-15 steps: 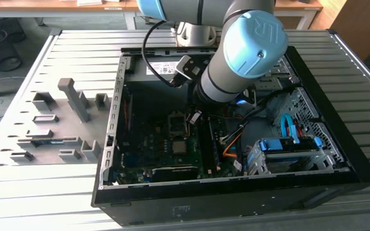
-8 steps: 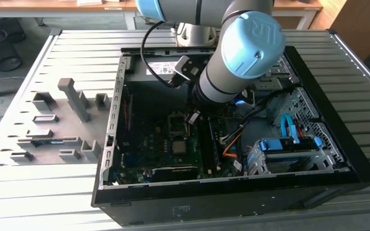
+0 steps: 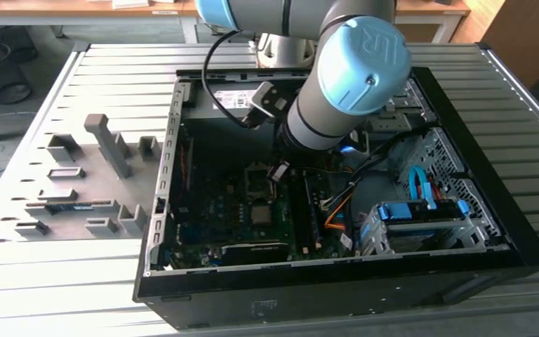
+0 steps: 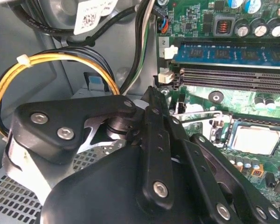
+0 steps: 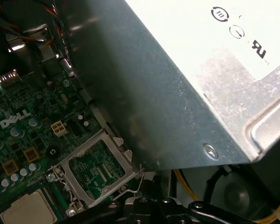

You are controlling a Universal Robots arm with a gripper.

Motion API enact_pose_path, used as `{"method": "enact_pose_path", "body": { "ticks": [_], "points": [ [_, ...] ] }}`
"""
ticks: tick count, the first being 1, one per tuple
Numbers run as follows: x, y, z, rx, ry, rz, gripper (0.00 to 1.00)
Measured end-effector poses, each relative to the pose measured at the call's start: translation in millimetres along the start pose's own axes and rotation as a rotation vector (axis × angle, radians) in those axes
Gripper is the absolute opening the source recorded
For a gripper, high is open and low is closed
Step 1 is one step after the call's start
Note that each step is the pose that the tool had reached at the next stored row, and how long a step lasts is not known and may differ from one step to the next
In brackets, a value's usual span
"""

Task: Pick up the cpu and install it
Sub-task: 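Close the cpu cover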

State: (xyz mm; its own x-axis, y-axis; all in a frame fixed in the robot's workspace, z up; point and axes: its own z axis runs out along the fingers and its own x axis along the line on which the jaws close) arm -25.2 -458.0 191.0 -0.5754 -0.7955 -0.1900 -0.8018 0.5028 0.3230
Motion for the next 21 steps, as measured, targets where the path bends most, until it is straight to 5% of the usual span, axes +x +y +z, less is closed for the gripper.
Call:
{"method": "enact_pose_path", "body": {
  "ticks": [11, 21],
  "points": [
    [1.6, 3.2, -3.2, 0.0018, -0.0063, -0.003, 0.1],
    [2.4, 9.3, -11.8, 0.0015, -0.0217, -0.008, 0.1]
  ]
}}
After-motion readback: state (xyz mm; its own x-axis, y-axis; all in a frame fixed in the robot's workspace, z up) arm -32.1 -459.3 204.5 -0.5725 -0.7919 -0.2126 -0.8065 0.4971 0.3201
